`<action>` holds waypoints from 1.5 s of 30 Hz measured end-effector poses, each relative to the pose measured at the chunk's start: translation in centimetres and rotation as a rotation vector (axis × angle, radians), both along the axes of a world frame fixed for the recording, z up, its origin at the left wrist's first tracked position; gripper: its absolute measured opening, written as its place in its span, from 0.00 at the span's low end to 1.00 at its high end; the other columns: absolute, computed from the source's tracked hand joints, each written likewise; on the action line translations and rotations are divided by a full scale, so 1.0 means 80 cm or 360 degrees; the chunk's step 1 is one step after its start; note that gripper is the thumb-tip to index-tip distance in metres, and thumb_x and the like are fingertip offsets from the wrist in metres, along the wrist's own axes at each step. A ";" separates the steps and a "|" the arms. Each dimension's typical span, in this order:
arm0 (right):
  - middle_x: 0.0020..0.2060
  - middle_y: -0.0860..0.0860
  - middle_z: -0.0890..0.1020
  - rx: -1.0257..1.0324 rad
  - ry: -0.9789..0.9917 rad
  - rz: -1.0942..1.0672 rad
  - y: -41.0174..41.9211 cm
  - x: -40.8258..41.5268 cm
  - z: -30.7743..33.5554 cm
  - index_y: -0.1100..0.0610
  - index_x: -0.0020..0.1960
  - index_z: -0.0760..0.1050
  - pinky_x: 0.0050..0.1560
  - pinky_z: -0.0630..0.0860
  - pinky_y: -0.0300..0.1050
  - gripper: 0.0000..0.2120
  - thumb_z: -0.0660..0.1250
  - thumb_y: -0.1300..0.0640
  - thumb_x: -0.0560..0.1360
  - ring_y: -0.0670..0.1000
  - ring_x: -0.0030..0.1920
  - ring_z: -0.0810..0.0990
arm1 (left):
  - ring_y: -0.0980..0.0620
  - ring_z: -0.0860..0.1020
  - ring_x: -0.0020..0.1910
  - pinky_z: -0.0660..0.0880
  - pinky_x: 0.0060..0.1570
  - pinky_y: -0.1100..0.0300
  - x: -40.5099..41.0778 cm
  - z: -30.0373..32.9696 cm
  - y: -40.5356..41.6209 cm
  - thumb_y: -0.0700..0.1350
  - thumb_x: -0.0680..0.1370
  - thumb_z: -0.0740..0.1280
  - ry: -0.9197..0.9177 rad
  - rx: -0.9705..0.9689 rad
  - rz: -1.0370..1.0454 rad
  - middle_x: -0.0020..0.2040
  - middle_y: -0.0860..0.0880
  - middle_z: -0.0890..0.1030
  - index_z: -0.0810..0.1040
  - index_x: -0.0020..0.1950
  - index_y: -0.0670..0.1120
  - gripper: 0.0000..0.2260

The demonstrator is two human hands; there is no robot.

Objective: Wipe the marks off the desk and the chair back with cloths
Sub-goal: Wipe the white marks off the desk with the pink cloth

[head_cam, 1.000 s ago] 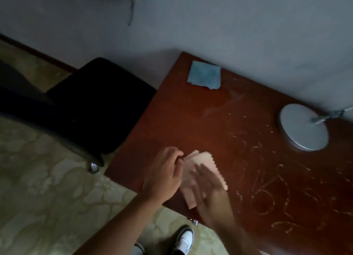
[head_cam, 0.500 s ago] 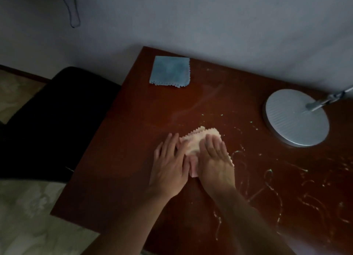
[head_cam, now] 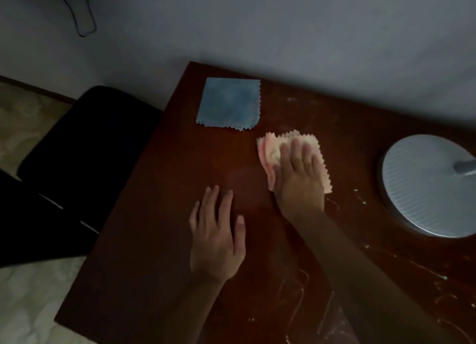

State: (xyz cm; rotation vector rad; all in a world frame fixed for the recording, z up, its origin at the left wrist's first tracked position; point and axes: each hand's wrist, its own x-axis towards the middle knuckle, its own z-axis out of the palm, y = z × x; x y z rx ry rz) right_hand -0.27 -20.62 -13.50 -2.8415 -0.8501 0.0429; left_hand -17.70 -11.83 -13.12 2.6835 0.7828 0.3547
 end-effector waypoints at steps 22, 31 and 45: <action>0.76 0.54 0.63 -0.0067 0.0051 0.0738 0.016 -0.107 0.022 0.57 0.76 0.63 0.74 0.55 0.57 0.25 0.51 0.52 0.81 0.59 0.77 0.57 | 0.45 0.66 0.72 0.65 0.71 0.39 -0.013 0.001 0.005 0.48 0.81 0.56 -0.0189 -0.0404 0.0043 0.69 0.43 0.70 0.68 0.71 0.46 0.19; 0.73 0.54 0.68 -0.0145 0.0070 0.0352 -0.007 0.019 0.034 0.57 0.74 0.66 0.73 0.57 0.54 0.26 0.43 0.48 0.84 0.59 0.74 0.64 | 0.43 0.68 0.72 0.60 0.73 0.43 0.001 0.002 0.014 0.46 0.77 0.60 -0.0189 -0.0356 -0.0115 0.68 0.43 0.73 0.73 0.66 0.46 0.18; 0.72 0.57 0.70 -0.0213 0.0186 0.0267 0.005 0.094 0.032 0.59 0.73 0.68 0.72 0.60 0.58 0.28 0.46 0.50 0.78 0.63 0.73 0.64 | 0.45 0.65 0.75 0.62 0.72 0.41 0.138 0.005 0.011 0.47 0.79 0.57 -0.0091 -0.0231 -0.0401 0.71 0.42 0.72 0.69 0.70 0.46 0.19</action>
